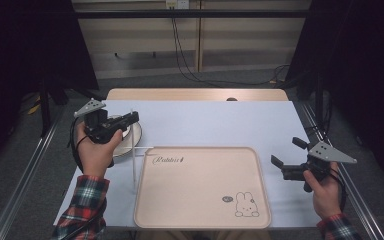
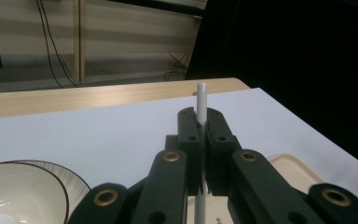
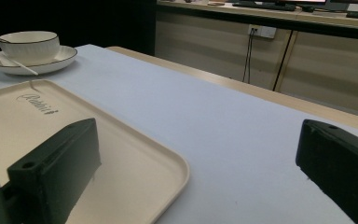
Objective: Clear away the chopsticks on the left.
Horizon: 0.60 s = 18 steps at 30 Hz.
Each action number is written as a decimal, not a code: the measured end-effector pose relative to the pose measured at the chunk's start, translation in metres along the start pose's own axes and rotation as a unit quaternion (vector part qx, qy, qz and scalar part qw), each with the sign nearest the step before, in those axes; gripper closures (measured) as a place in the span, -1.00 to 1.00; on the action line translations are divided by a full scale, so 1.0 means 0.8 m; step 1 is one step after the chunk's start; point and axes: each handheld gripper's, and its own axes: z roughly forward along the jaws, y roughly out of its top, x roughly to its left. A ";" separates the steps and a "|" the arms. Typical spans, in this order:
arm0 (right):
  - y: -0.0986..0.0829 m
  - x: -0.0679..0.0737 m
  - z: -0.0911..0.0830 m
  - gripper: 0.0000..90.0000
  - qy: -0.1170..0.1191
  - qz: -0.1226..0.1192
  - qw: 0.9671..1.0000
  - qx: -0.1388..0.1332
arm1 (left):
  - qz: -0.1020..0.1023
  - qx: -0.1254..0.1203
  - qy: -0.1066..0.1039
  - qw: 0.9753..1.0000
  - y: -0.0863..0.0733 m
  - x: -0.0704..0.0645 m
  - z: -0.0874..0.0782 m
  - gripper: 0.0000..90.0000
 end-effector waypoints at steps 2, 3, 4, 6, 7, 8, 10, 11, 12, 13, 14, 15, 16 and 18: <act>0.000 -0.001 0.000 -1.00 0.004 -0.003 1.000 -0.002 | -0.009 0.000 -0.002 1.000 -0.001 -0.002 -0.001 0.94; 0.000 -0.001 0.000 -1.00 0.004 -0.002 1.000 -0.002 | -0.014 0.001 -0.003 1.000 -0.001 -0.003 -0.001 0.94; 0.000 -0.001 0.000 -1.00 0.004 -0.003 1.000 -0.002 | -0.018 0.003 -0.004 1.000 -0.002 -0.004 -0.001 0.94; 0.000 0.000 0.000 -1.00 0.004 -0.002 1.000 -0.004 | -0.024 0.004 -0.002 1.000 -0.004 -0.006 0.000 0.94; 0.000 0.000 0.000 -1.00 0.003 -0.004 1.000 -0.005 | -0.033 0.004 -0.004 0.999 -0.006 -0.008 0.001 0.94; 0.000 0.000 0.000 -1.00 0.003 -0.004 1.000 -0.005 | -0.033 0.004 -0.004 0.999 -0.006 -0.008 0.001 0.94; -0.001 0.000 -0.001 -1.00 0.002 -0.004 1.000 -0.004 | -0.041 0.006 -0.004 0.999 -0.008 -0.011 0.002 0.94; -0.001 0.001 -0.001 -1.00 0.001 -0.004 1.000 -0.003 | -0.044 0.009 -0.006 0.999 -0.010 -0.012 0.003 0.94; -0.001 0.001 -0.002 -1.00 0.000 -0.006 1.000 -0.003 | -0.046 0.012 -0.003 0.999 -0.010 -0.013 0.004 0.94; -0.001 0.001 -0.002 -1.00 0.002 -0.005 1.000 -0.005 | -0.051 0.014 -0.003 0.999 -0.011 -0.015 0.005 0.94; 0.000 0.002 -0.002 -1.00 0.001 -0.004 1.000 -0.006 | -0.055 0.013 -0.006 0.998 -0.012 -0.017 0.006 0.94; 0.000 0.003 -0.002 -1.00 0.002 -0.002 1.000 -0.005 | -0.056 0.018 -0.008 0.998 -0.014 -0.019 0.007 0.94; 0.000 0.002 -0.002 -1.00 0.001 -0.010 1.000 -0.006 | -0.056 0.018 -0.012 0.998 -0.015 -0.022 0.008 0.94; 0.000 0.002 -0.002 -1.00 0.002 -0.011 1.000 -0.005 | -0.055 0.023 -0.013 0.998 -0.017 -0.027 0.011 0.94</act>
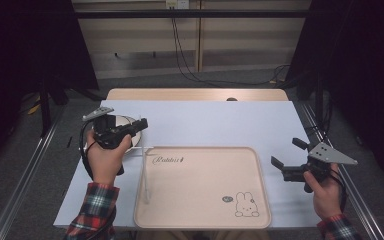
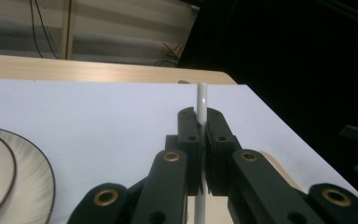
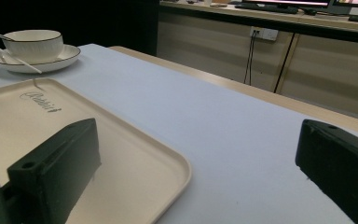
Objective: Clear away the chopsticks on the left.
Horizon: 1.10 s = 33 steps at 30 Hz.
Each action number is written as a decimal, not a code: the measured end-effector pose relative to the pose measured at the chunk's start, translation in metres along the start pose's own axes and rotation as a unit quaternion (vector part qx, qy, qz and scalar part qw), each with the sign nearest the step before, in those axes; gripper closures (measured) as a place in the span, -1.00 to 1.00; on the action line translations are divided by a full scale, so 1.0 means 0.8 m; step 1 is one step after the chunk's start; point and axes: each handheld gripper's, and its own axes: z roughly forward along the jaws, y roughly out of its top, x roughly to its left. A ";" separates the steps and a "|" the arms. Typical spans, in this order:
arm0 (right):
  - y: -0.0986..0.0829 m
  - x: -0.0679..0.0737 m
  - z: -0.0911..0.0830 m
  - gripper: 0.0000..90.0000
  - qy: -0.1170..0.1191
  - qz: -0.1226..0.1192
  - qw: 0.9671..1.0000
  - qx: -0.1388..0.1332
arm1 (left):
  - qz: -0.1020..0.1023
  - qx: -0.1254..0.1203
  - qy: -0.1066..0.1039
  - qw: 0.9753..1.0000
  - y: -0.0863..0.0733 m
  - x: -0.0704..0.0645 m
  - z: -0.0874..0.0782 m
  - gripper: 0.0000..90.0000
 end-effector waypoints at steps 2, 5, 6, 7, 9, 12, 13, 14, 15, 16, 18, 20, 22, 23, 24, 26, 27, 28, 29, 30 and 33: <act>0.000 0.000 0.000 -1.00 0.001 0.000 1.000 0.000 | 0.003 0.007 0.001 1.000 -0.003 -0.004 0.003 0.94; 0.000 0.001 0.000 -1.00 0.001 -0.003 1.000 0.005 | 0.002 0.020 0.000 1.000 -0.008 -0.006 0.008 0.94; 0.000 0.002 0.000 -1.00 0.001 -0.003 1.000 0.003 | 0.003 0.024 0.002 1.000 -0.009 -0.007 0.009 0.94; 0.000 0.003 0.000 -1.00 0.003 -0.004 1.000 0.003 | 0.006 0.030 0.007 0.999 -0.011 -0.007 0.011 0.94; 0.000 0.003 0.000 -1.00 0.004 -0.006 1.000 0.002 | 0.000 0.037 0.012 0.999 -0.015 -0.006 0.014 0.94; 0.000 0.002 0.001 -1.00 0.003 -0.008 1.000 0.002 | -0.012 0.043 0.013 0.999 -0.021 -0.004 0.018 0.94; 0.000 0.002 0.001 -1.00 0.003 -0.008 1.000 0.002 | -0.014 0.046 0.014 0.999 -0.023 -0.004 0.020 0.94; 0.000 0.003 0.001 -1.00 0.003 -0.007 1.000 0.002 | -0.014 0.050 0.017 0.998 -0.025 -0.004 0.022 0.94; 0.000 0.002 0.001 -1.00 0.004 -0.009 1.000 0.001 | -0.014 0.051 0.020 0.998 -0.027 -0.004 0.024 0.94; 0.000 0.002 0.001 -1.00 0.004 -0.008 1.000 0.001 | -0.017 0.054 0.022 0.998 -0.029 -0.004 0.026 0.94; 0.000 0.002 0.002 -1.00 0.005 -0.007 1.000 0.000 | -0.024 0.057 0.024 0.998 -0.035 -0.003 0.029 0.94; 0.000 0.003 0.002 -1.00 0.007 -0.003 1.000 0.001 | -0.031 0.059 0.027 0.997 -0.039 -0.002 0.033 0.93; 0.000 0.003 0.003 -1.00 0.009 -0.003 1.000 0.002 | -0.038 0.061 0.031 0.997 -0.045 -0.002 0.036 0.93; 0.000 0.003 0.004 -1.00 0.009 -0.004 1.000 0.001 | -0.040 0.062 0.032 0.997 -0.047 -0.002 0.038 0.93; 0.000 0.003 0.004 -1.00 0.008 -0.004 1.000 0.002 | -0.044 0.063 0.039 0.996 -0.050 -0.003 0.041 0.93; -0.001 0.003 0.004 -1.00 0.008 -0.003 1.000 0.002 | -0.044 0.069 0.043 0.996 -0.054 -0.002 0.045 0.93; -0.001 0.003 0.004 -1.00 0.009 0.000 1.000 0.003 | -0.047 0.071 0.047 0.995 -0.057 0.000 0.047 0.93; 0.000 0.002 0.004 -1.00 0.008 0.001 1.000 0.003 | -0.046 0.076 0.053 0.995 -0.060 0.001 0.049 0.93; 0.000 0.002 0.004 -1.00 0.010 -0.001 1.000 0.004 | -0.046 0.081 0.053 0.994 -0.063 0.002 0.050 0.93; -0.001 0.001 0.005 -1.00 0.009 -0.003 1.000 0.004 | -0.048 0.085 0.057 0.994 -0.066 0.003 0.052 0.93; -0.001 0.002 0.006 -1.00 0.010 -0.003 1.000 0.006 | -0.053 0.085 0.061 0.993 -0.074 0.007 0.054 0.93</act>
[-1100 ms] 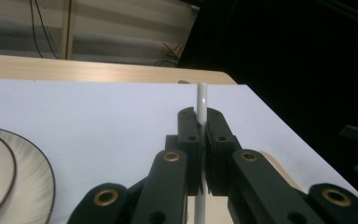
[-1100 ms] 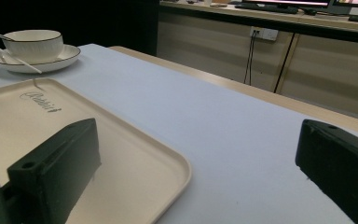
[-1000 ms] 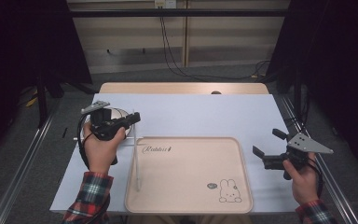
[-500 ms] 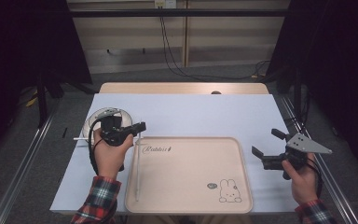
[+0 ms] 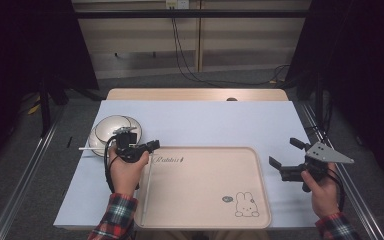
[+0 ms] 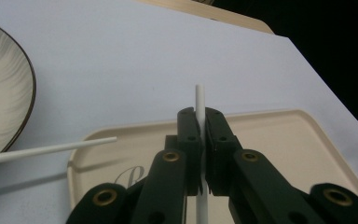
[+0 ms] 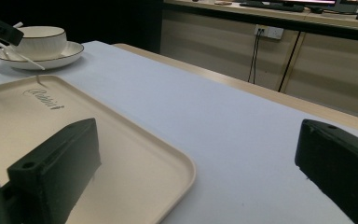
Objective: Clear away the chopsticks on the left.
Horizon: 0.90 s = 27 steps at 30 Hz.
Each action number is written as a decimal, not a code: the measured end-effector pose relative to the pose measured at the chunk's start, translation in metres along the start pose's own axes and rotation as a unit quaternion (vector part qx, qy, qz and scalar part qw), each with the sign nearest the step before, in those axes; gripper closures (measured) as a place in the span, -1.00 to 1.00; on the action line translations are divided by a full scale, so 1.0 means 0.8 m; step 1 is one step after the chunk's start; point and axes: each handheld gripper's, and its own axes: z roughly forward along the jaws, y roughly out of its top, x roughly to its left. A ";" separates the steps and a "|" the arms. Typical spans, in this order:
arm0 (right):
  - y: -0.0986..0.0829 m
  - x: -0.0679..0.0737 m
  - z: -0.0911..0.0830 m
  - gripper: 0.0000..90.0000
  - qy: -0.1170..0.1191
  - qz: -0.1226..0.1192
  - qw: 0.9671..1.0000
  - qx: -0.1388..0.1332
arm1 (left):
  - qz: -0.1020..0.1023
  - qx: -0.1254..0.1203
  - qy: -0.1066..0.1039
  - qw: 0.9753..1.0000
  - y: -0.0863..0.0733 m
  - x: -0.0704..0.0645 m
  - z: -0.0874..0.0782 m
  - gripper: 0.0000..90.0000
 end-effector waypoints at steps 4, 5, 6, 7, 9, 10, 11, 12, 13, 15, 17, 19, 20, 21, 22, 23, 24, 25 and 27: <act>0.000 0.001 0.000 -1.00 0.000 0.001 1.000 0.002 | -0.011 0.000 0.007 1.000 -0.006 0.004 0.005 0.92; 0.000 0.001 0.000 -1.00 0.000 0.000 1.000 0.001 | -0.004 0.005 0.012 1.000 -0.007 0.005 0.006 0.92; 0.000 0.001 0.000 -1.00 -0.001 -0.002 1.000 0.001 | 0.003 0.008 0.017 1.000 -0.007 0.006 0.007 0.91; 0.000 0.001 0.000 -1.00 0.000 0.000 1.000 0.000 | 0.004 0.011 0.018 1.000 -0.009 0.006 0.008 0.91; 0.000 0.001 0.000 -1.00 0.001 0.001 1.000 0.001 | 0.006 0.014 0.025 1.000 -0.012 0.007 0.011 0.90; 0.000 0.001 -0.001 -1.00 0.002 0.003 1.000 0.003 | 0.004 0.014 0.026 1.000 -0.013 0.008 0.014 0.90; -0.001 0.001 -0.001 -1.00 0.002 0.002 1.000 0.003 | 0.005 0.017 0.027 0.999 -0.015 0.009 0.016 0.90; -0.001 0.001 -0.001 -1.00 0.001 -0.001 1.000 0.003 | 0.006 0.019 0.031 0.999 -0.016 0.010 0.017 0.90; -0.001 0.001 -0.001 -1.00 -0.001 0.002 1.000 0.005 | 0.007 0.021 0.032 0.999 -0.018 0.011 0.019 0.89; 0.000 0.001 -0.002 -1.00 -0.004 0.000 1.000 0.004 | 0.007 0.023 0.034 0.999 -0.021 0.011 0.022 0.89; 0.000 0.001 -0.003 -1.00 -0.002 -0.001 1.000 0.005 | 0.007 0.025 0.037 0.999 -0.025 0.012 0.024 0.89; -0.001 0.001 -0.003 -1.00 0.000 -0.001 1.000 0.004 | 0.003 0.025 0.039 0.999 -0.028 0.012 0.026 0.89; 0.000 0.001 -0.003 -1.00 -0.002 -0.002 1.000 0.004 | 0.007 0.032 0.038 0.999 -0.029 0.014 0.025 0.89; 0.000 0.001 -0.003 -1.00 -0.003 -0.003 1.000 0.003 | 0.007 0.031 0.038 0.999 -0.032 0.015 0.025 0.88; 0.000 0.002 -0.003 -1.00 -0.002 -0.003 1.000 0.004 | 0.006 0.032 0.040 0.999 -0.033 0.015 0.026 0.88; 0.000 0.002 -0.002 -1.00 -0.002 -0.003 1.000 0.003 | 0.004 0.031 0.040 0.999 -0.035 0.016 0.026 0.88; 0.000 0.002 -0.002 -1.00 0.000 -0.004 1.000 0.003 | 0.005 0.034 0.042 0.999 -0.037 0.017 0.026 0.88; 0.000 0.002 -0.002 -1.00 0.000 -0.005 1.000 0.004 | 0.004 0.036 0.041 0.998 -0.039 0.017 0.026 0.88; 0.000 0.002 -0.001 -1.00 0.000 -0.005 1.000 0.004 | 0.004 0.039 0.042 0.998 -0.042 0.019 0.026 0.88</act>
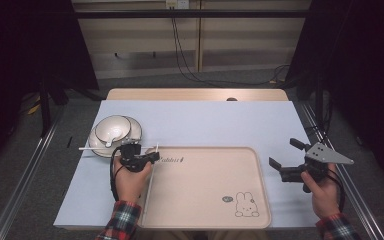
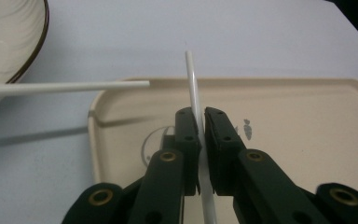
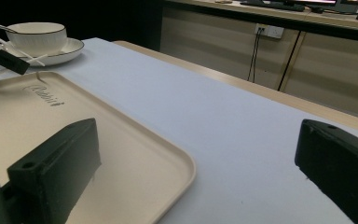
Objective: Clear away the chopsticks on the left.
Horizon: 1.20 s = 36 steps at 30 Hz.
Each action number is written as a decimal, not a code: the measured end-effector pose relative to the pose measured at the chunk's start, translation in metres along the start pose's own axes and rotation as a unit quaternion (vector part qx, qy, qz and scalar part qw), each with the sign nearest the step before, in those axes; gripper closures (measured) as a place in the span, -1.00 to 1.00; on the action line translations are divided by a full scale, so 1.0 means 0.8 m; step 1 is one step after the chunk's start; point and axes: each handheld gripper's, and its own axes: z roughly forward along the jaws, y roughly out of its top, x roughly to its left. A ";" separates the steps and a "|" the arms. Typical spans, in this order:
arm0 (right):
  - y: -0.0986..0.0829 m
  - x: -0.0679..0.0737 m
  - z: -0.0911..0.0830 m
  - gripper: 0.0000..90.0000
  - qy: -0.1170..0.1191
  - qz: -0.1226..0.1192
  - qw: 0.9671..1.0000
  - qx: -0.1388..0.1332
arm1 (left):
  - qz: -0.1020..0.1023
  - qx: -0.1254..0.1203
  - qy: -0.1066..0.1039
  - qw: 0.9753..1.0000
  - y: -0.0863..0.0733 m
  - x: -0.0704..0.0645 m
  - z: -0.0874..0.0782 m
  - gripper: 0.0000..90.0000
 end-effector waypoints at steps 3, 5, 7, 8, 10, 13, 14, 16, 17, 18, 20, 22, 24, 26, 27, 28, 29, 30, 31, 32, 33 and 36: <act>0.000 0.000 0.000 -1.00 0.001 -0.002 1.000 0.001 | -0.001 0.003 0.002 1.000 -0.005 0.002 0.002 0.87; 0.000 0.000 0.000 -1.00 0.000 -0.001 1.000 0.001 | -0.004 0.004 0.005 1.000 -0.008 0.003 0.003 0.86; 0.000 0.000 0.000 -1.00 -0.001 0.000 1.000 -0.001 | -0.001 0.011 0.007 1.000 -0.009 0.004 0.003 0.86; 0.000 0.000 0.000 -1.00 -0.001 0.000 1.000 -0.001 | -0.002 0.010 0.007 1.000 -0.010 0.004 0.004 0.86; 0.000 0.000 0.000 -1.00 0.000 -0.001 1.000 -0.001 | -0.003 0.012 0.010 1.000 -0.011 0.004 0.004 0.86; 0.000 0.001 0.000 -1.00 0.001 0.000 1.000 0.001 | 0.002 0.014 0.018 1.000 -0.013 0.006 0.005 0.85; 0.000 0.001 0.000 -1.00 0.002 0.000 1.000 0.001 | 0.000 0.016 0.017 1.000 -0.014 0.007 0.005 0.84; 0.000 0.001 0.000 -1.00 0.002 0.001 1.000 0.003 | -0.002 0.017 0.022 1.000 -0.015 0.008 0.006 0.84; 0.000 0.000 0.001 -1.00 0.002 0.000 1.000 0.001 | -0.002 0.019 0.022 1.000 -0.016 0.009 0.006 0.84; 0.000 0.000 0.001 -1.00 0.002 0.000 1.000 0.002 | -0.004 0.019 0.020 1.000 -0.016 0.009 0.006 0.83; 0.000 0.001 0.000 -1.00 0.004 0.003 1.000 0.002 | -0.001 0.020 0.027 0.999 -0.018 0.011 0.006 0.83; 0.000 0.001 0.000 -1.00 0.002 0.003 1.000 0.003 | 0.001 0.023 0.028 0.999 -0.019 0.013 0.007 0.82; -0.001 0.001 0.001 -1.00 0.004 -0.001 1.000 0.002 | 0.003 0.027 0.030 0.999 -0.019 0.014 0.006 0.81; 0.000 0.001 0.001 -1.00 0.005 0.000 1.000 0.002 | 0.005 0.028 0.035 0.999 -0.020 0.014 0.007 0.80; 0.000 0.002 0.001 -1.00 0.004 0.001 1.000 0.003 | 0.007 0.029 0.035 0.999 -0.021 0.014 0.006 0.79; 0.000 0.002 0.001 -1.00 0.004 0.001 1.000 0.003 | 0.005 0.027 0.034 0.999 -0.021 0.014 0.006 0.79; 0.000 0.002 0.000 -1.00 0.005 0.001 1.000 0.002 | 0.004 0.027 0.036 0.999 -0.021 0.014 0.006 0.78; 0.000 0.002 0.000 -1.00 0.004 0.001 1.000 0.003 | 0.007 0.026 0.038 0.999 -0.021 0.014 0.006 0.78; 0.000 0.002 0.000 -1.00 0.003 0.001 1.000 0.003 | 0.008 0.026 0.039 0.999 -0.021 0.014 0.006 0.78; 0.000 0.002 0.000 -1.00 0.003 0.001 1.000 0.003 | 0.008 0.026 0.038 0.999 -0.021 0.014 0.006 0.78; 0.000 0.002 0.000 -1.00 0.003 0.001 1.000 0.003 | 0.011 0.027 0.040 0.999 -0.021 0.014 0.006 0.76; 0.000 0.002 0.000 -1.00 0.001 -0.001 1.000 0.002 | 0.012 0.029 0.040 0.999 -0.021 0.014 0.005 0.75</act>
